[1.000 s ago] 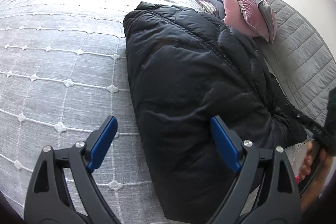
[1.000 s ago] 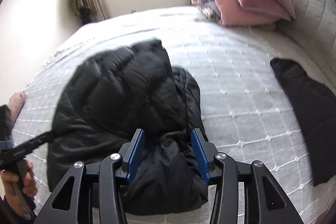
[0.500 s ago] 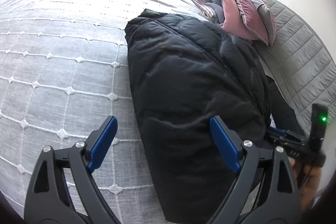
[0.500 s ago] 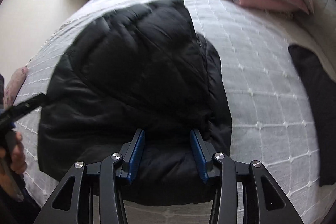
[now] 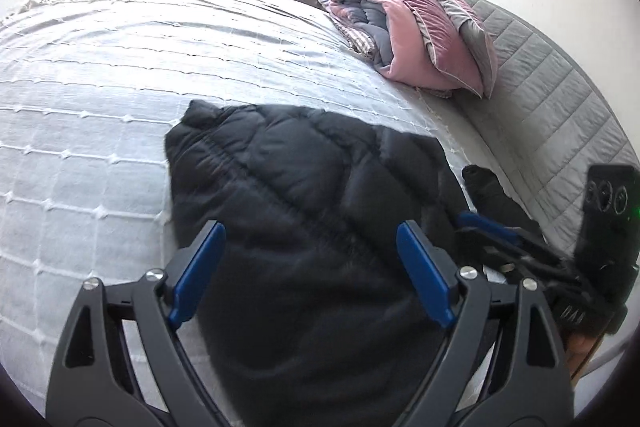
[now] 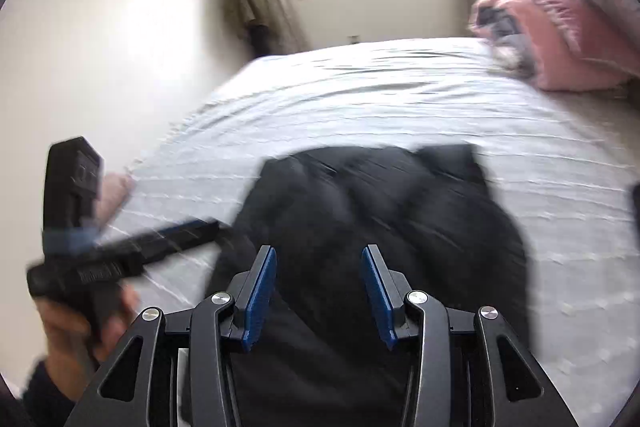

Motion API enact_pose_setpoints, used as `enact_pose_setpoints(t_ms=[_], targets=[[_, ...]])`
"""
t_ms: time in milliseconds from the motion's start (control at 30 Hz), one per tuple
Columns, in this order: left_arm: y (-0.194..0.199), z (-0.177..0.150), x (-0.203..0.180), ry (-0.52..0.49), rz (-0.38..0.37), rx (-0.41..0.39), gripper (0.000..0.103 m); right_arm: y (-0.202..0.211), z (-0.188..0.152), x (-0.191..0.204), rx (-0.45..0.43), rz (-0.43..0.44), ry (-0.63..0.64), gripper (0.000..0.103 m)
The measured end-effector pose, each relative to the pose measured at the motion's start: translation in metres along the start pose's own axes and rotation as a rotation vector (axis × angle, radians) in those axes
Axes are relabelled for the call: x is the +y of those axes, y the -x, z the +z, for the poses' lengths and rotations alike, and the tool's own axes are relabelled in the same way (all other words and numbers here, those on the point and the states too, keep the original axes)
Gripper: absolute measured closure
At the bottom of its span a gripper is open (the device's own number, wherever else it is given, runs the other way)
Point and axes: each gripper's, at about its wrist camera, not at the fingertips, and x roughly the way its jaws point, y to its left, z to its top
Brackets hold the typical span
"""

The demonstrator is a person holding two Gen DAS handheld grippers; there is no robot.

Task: Fold large clothes

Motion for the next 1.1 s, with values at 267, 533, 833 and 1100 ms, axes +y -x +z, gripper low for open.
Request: enact_pose_setpoints(t_ms=[267,533,833,1100], targets=[[-0.059,-0.011,0.027,0.002,0.079,0.109,0.015,-0.071,0.003,-0.034,0.116,-0.165,-0.026,0.066],[-0.059,-0.015,0.016,-0.039,0.109,0.092,0.014,-0.059,-0.006,-0.089,0.106,-0.273,-0.14,0.07],[-0.033,-0.022,0.033,0.096,0.047,0.105,0.014,-0.053,-0.019,-0.083,0.104,-0.315,-0.135,0.064],[0.019,-0.075,0.058,0.261,-0.001,0.142,0.014,0.034,-0.054,-0.09,0.046,-0.34,-0.21,0.012]])
